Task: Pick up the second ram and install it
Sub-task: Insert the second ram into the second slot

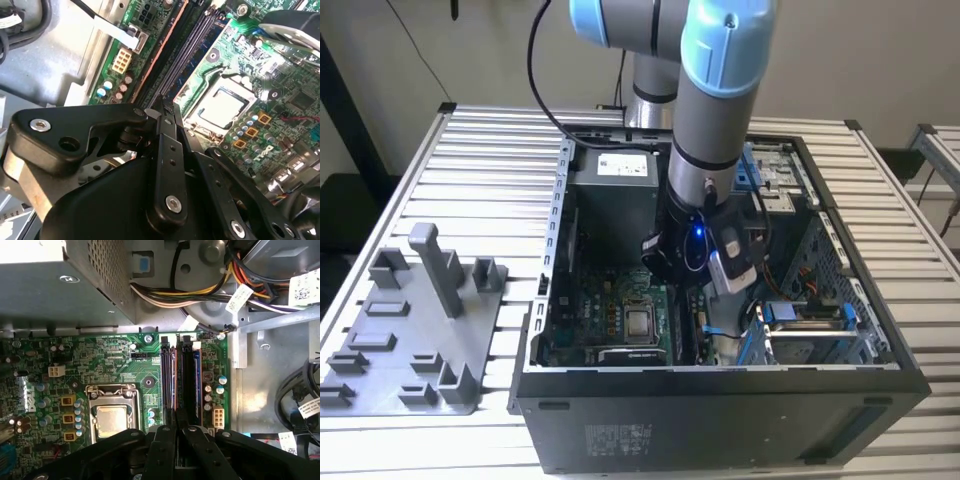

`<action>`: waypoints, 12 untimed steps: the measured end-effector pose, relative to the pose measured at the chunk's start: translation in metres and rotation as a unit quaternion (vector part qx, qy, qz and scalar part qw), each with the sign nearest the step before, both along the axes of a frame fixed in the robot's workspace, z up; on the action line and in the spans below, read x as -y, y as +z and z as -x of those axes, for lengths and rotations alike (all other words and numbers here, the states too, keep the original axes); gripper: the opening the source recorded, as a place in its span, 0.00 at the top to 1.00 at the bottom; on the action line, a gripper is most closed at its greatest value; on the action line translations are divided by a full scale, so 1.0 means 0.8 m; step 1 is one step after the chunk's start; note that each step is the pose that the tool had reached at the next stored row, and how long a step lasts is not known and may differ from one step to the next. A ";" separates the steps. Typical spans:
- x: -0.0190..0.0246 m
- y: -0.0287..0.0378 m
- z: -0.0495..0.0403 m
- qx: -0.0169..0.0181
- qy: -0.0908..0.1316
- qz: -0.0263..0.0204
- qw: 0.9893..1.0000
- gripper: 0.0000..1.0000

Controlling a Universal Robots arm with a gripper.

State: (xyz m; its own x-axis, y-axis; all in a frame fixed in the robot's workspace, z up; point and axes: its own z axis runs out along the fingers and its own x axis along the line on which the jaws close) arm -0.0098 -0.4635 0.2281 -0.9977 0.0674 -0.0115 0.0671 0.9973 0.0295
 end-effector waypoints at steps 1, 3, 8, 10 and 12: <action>0.0000 -0.0004 0.000 0.000 0.000 0.000 1.000 0.88; 0.0000 -0.0007 0.000 0.000 0.000 0.000 1.000 0.88; 0.0000 -0.0009 0.000 0.000 0.000 0.000 1.000 0.88; 0.0000 -0.0009 0.000 0.000 0.000 0.000 1.000 0.88; 0.0000 -0.0009 0.000 0.000 0.002 0.000 1.000 0.88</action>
